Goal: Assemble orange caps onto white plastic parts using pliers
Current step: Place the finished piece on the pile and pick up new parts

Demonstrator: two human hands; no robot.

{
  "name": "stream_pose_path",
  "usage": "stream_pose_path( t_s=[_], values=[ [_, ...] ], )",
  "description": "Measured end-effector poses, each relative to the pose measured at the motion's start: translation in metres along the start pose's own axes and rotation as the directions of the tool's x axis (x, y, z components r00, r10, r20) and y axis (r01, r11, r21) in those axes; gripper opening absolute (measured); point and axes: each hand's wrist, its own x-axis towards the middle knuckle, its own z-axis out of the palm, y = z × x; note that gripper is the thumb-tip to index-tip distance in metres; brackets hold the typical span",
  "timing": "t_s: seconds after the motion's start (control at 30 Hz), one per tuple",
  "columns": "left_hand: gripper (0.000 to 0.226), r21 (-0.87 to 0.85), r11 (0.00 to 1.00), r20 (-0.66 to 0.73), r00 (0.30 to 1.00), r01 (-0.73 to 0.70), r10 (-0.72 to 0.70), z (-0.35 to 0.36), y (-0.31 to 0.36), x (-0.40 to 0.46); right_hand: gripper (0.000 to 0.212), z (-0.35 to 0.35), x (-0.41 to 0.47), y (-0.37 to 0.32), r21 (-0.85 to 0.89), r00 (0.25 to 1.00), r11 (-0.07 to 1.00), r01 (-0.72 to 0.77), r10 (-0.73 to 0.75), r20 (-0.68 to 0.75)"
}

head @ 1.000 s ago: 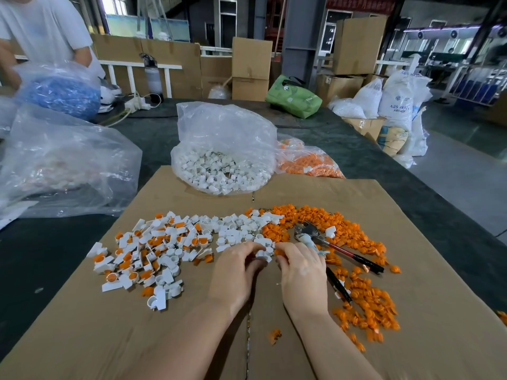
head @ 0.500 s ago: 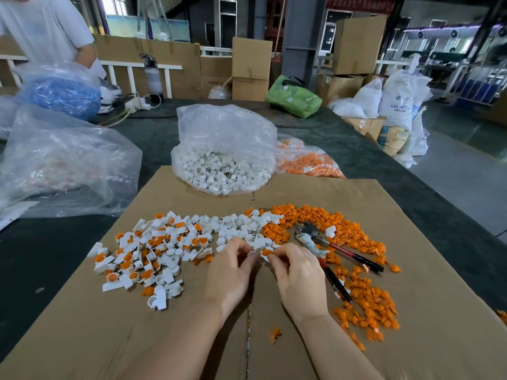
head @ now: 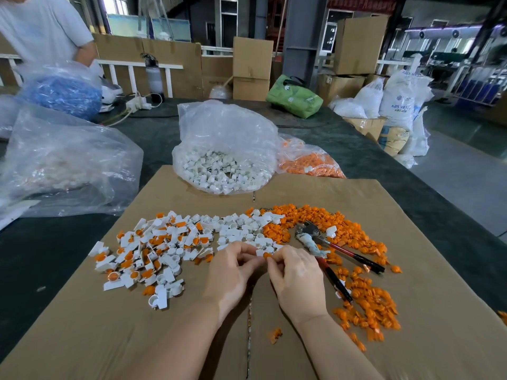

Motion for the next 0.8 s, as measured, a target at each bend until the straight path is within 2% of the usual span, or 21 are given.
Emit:
stream_pose_path(
  t_s=[0.27, 0.37, 0.47, 0.63, 0.8],
  values=[
    [0.004, 0.026, 0.999, 0.032, 0.999, -0.035, 0.034, 0.0009, -0.0021, -0.0012, 0.016, 0.0043, -0.0008, 0.0059, 0.043, 0.996, 0.999, -0.030, 0.026, 0.090],
    [0.003, 0.016, 1.000, -0.001, 1.000, -0.022, 0.022, 0.0001, -0.0020, 0.0003, 0.011, 0.0018, -0.0004, 0.0038, 0.101, 0.999, 0.995, -0.004, -0.001, 0.054],
    [0.010, 0.000, 1.000, -0.015, 1.000, 0.006, -0.006, -0.0019, -0.0024, 0.0017, 0.014, -0.0003, -0.0007, 0.0026, 0.130, 0.999, 0.991, 0.027, -0.029, 0.013],
    [0.013, 0.021, 1.000, 0.000, 1.000, 0.004, -0.004, -0.0029, -0.0024, 0.0015, 0.028, -0.0005, -0.0004, 0.0037, 0.118, 0.997, 0.990, 0.073, -0.076, 0.019],
    [0.009, 0.007, 1.000, 0.003, 1.000, -0.004, 0.004, -0.0019, -0.0028, 0.0016, 0.023, -0.0017, 0.0006, 0.0027, 0.133, 0.994, 0.986, 0.099, -0.103, 0.023]
  ],
)
